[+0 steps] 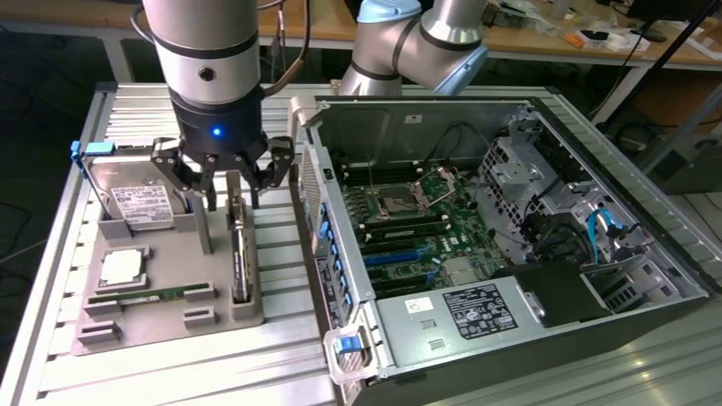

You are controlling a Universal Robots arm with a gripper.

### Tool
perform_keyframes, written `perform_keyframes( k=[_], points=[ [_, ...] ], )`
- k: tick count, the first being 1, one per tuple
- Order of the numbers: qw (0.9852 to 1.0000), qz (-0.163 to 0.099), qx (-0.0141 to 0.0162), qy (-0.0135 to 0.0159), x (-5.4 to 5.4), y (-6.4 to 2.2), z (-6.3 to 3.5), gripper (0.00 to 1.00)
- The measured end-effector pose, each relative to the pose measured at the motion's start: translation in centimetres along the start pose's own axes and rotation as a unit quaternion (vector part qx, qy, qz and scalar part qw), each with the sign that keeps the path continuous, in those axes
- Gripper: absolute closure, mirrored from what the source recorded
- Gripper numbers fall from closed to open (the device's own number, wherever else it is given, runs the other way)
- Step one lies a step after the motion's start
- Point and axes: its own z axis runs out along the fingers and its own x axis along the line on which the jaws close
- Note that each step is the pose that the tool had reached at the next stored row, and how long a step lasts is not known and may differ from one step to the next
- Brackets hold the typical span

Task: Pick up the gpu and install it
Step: 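Pick up the gpu and move the gpu toward the slot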

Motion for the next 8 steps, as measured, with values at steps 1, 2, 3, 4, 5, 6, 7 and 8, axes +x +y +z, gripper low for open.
perform_keyframes(
  k=[1,2,3,4,5,6,7,8],
  points=[
    [1.0,0.0,0.0,0.0,0.01,-0.01,0.01,0.46],
    [1.0,0.0,0.0,0.0,0.01,-0.02,0.04,0.46],
    [1.0,0.0,0.0,0.0,0.03,-0.03,0.06,0.46],
    [1.0,0.0,0.0,0.0,0.03,-0.03,0.08,0.46],
    [1.0,0.0,0.0,0.0,0.04,-0.04,0.09,0.46],
    [1.0,0.0,0.0001,0.0,0.05,-0.05,0.11,0.46],
    [1.0,0.0,0.0001,0.0,0.05,-0.05,0.13,0.46],
    [1.0,0.0,0.0,0.0,0.06,-0.06,0.14,0.46]
  ],
)
